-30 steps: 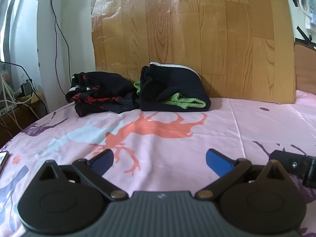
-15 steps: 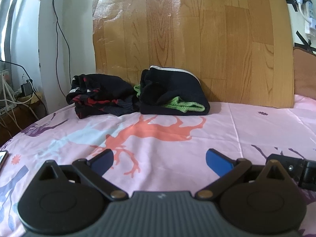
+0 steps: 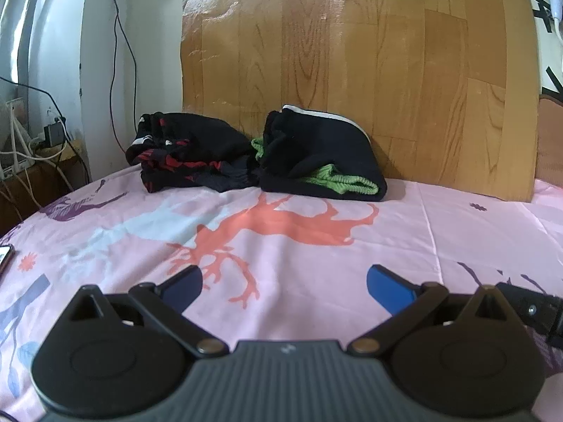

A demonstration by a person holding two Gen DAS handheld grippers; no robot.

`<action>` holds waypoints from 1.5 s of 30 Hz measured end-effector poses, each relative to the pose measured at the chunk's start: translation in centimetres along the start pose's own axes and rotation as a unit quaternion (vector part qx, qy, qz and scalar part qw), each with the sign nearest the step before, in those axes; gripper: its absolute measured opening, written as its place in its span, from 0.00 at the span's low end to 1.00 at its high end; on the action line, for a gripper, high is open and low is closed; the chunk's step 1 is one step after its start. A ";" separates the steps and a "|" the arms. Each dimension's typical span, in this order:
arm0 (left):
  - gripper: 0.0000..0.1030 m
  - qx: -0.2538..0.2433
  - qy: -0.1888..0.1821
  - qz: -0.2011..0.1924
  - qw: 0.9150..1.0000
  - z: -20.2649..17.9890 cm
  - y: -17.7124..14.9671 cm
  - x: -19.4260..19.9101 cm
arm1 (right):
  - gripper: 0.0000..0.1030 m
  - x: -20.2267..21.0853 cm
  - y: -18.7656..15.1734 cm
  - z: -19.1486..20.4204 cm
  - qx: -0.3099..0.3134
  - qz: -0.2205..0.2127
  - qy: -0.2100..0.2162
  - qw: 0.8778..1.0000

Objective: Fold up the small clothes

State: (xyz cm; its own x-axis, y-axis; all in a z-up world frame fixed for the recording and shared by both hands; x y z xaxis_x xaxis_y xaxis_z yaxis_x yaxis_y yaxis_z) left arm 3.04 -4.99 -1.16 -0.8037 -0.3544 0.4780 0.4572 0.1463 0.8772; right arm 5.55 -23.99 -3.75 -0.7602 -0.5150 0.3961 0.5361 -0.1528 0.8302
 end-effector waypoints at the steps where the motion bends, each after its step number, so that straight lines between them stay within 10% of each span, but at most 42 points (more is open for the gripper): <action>1: 1.00 0.000 0.000 0.000 1.000 0.0 0.0 0.0 | 0.87 0.0 0.0 0.0 0.000 0.000 0.000 1.000; 45: 1.00 -0.024 -0.003 0.009 1.000 -0.5 -0.2 -0.2 | 0.87 0.0 0.0 -0.1 -0.001 0.000 0.000 1.000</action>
State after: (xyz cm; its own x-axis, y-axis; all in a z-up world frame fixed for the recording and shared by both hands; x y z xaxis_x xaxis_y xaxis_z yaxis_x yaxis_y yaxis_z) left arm 3.31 -5.40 -1.44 -0.7975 -0.3459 0.4943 0.4897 0.1074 0.8652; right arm 5.60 -24.09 -3.78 -0.7602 -0.5154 0.3956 0.5367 -0.1549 0.8294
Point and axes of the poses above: each gripper's, at about its wrist camera, not at the fingertips, and x roughly against the way its jaws point, z to its left, y to its top, the point moved 2 cm from there along -x, roughly the way its jaws point, and after that the axes turned 5 degrees about y, right-handed, at the moved point
